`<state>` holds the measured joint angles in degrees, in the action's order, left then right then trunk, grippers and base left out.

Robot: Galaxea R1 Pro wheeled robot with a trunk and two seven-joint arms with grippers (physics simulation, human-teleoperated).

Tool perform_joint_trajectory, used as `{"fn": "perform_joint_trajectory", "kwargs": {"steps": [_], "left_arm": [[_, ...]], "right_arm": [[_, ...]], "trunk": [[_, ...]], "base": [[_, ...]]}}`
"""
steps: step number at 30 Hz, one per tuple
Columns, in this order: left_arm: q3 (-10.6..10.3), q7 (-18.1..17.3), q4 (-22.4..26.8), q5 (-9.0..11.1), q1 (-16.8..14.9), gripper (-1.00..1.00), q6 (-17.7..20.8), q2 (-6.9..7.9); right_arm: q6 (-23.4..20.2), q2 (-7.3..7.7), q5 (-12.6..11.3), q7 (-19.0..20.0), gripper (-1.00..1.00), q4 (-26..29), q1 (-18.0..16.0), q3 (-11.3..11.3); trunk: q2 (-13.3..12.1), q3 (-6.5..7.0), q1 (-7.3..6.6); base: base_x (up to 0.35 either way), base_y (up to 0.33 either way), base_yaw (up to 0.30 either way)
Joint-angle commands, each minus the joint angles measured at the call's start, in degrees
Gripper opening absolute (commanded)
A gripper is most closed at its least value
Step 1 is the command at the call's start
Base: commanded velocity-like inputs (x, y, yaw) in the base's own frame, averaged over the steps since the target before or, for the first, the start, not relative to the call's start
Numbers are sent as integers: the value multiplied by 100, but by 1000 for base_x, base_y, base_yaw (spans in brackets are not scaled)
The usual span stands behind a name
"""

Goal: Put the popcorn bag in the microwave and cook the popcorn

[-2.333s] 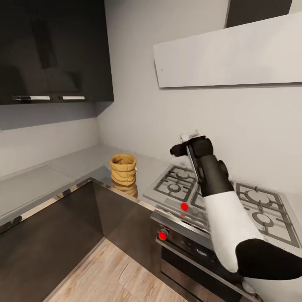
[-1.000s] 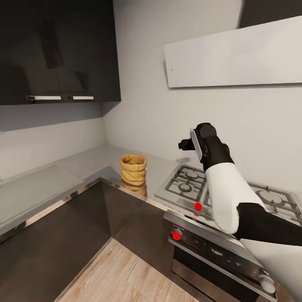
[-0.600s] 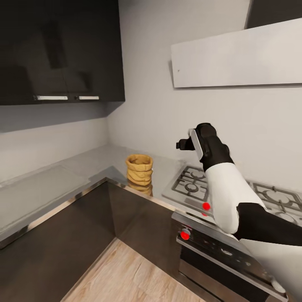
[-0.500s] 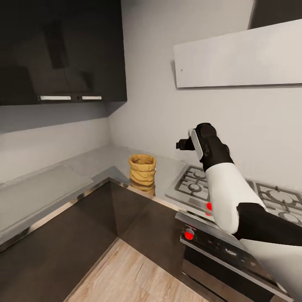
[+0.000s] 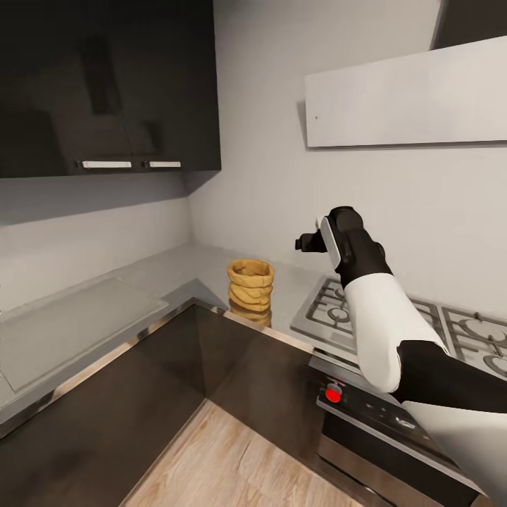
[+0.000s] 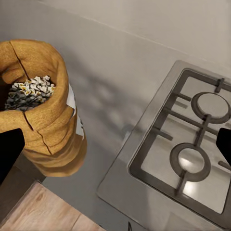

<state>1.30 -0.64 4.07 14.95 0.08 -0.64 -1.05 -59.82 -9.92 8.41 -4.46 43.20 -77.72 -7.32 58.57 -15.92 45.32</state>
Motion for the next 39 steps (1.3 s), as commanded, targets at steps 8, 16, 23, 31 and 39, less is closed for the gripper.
{"fn": "perform_joint_trajectory", "kwargs": {"steps": [8,16,23,31,39], "left_arm": [[11,-7,6,26,1,100,-7,-1],[5,-13,6,26,1,100,-7,5],[2,-15,6,26,1,100,-7,8],[4,-14,6,26,1,100,-7,8],[7,-13,6,26,1,100,-7,8]], "right_arm": [[-18,-8,28,14,100,4,-5,-15],[-18,-8,61,5,100,3,-6,-8],[-18,-8,64,7,100,4,-6,-7],[-18,-8,64,7,100,4,-6,-6],[-18,-8,61,8,100,4,-6,-6]], "trunk": [[4,-7,1],[4,-7,1],[4,-7,1],[4,-7,1],[4,-7,1]], "base": [[0,1,0],[36,0,0],[271,0,0],[207,0,0],[88,0,0]]}}
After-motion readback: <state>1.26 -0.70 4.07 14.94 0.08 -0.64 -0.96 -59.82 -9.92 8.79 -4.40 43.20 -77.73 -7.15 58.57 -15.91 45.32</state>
